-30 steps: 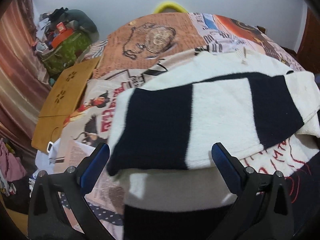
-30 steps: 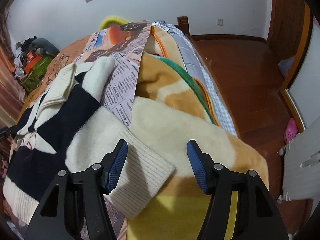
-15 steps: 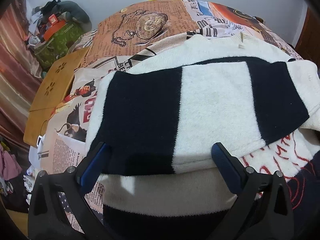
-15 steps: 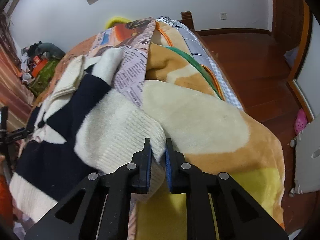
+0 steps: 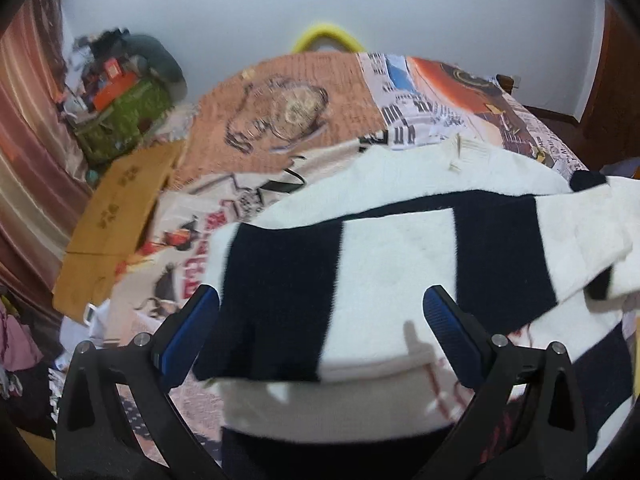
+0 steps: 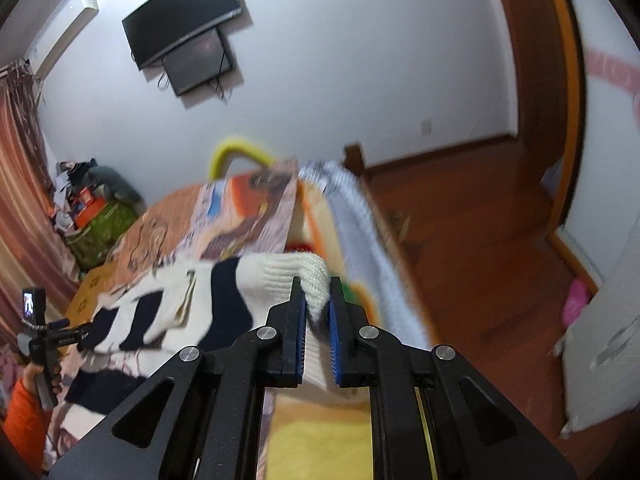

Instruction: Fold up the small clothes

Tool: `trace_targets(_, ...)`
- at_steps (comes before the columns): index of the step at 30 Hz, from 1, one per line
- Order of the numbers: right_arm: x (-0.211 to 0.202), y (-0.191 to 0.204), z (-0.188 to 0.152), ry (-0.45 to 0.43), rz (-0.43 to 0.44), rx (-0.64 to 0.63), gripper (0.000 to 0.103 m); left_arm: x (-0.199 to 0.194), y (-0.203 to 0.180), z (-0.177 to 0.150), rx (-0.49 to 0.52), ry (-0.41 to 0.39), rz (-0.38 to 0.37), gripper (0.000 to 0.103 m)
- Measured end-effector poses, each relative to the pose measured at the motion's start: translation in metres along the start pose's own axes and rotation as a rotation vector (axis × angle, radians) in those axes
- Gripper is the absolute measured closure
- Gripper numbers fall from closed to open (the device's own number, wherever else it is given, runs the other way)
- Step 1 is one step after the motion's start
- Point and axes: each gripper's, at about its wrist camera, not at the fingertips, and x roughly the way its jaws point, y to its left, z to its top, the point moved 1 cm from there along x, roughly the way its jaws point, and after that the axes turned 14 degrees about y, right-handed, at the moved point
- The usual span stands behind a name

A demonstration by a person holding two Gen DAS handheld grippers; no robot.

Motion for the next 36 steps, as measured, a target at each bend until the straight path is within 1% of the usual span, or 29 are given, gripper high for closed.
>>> trace_targets(3,-0.017,0.005,0.016,-0.035,-0.037,-0.027,0.094,0.024,-0.015,0.015,-0.011,0.102,-0.070,0.000)
trace_targets(7,-0.033,0.014,0.034,-0.090,-0.086,-0.066,0.094,0.041,-0.050,0.027,0.003,0.160,-0.136,0.000)
trace_targets(10,-0.040,0.016,0.046,-0.124,-0.104,-0.084,0.094,0.044,-0.091,0.035,0.077,0.160,-0.123,0.000)
trace_targets(13,-0.045,0.018,0.056,-0.152,-0.118,-0.092,0.094,0.047,-0.135,0.038,0.172,0.162,-0.092,0.000)
trace_targets(15,-0.047,0.019,0.062,-0.165,-0.120,-0.098,0.094,0.048,-0.158,0.038,0.214,0.162,-0.085,0.000)
trace_targets(17,-0.050,0.023,0.066,-0.172,-0.101,-0.099,0.094,0.045,-0.176,0.039,0.252,0.143,-0.076,0.000)
trace_targets(19,-0.049,0.032,0.068,-0.165,-0.094,-0.128,0.094,0.040,-0.182,0.039,0.266,0.132,-0.078,0.000)
trace_targets(22,-0.047,0.049,0.069,-0.152,-0.091,-0.181,0.094,0.035,-0.182,0.037,0.264,0.137,-0.104,0.000)
trace_targets(25,-0.045,0.063,0.072,-0.144,-0.064,-0.221,0.094,0.023,-0.171,0.031,0.265,0.112,-0.112,0.000)
trace_targets(29,-0.041,0.093,0.075,-0.141,-0.024,-0.276,0.094,0.005,-0.143,0.019,0.270,0.055,-0.084,0.000)
trace_targets(30,-0.038,0.106,0.076,-0.141,-0.012,-0.297,0.094,0.001,-0.131,0.016,0.268,0.036,-0.063,0.000)
trace_targets(32,-0.036,0.116,0.077,-0.148,0.010,-0.318,0.094,-0.002,-0.113,0.011,0.260,0.017,-0.025,0.000)
trace_targets(34,-0.032,0.131,0.077,-0.143,0.047,-0.336,0.094,-0.002,-0.088,0.007,0.238,0.009,0.006,0.000)
trace_targets(36,-0.024,0.149,0.078,-0.138,0.102,-0.344,0.094,-0.001,-0.060,0.003,0.197,0.012,0.016,0.000)
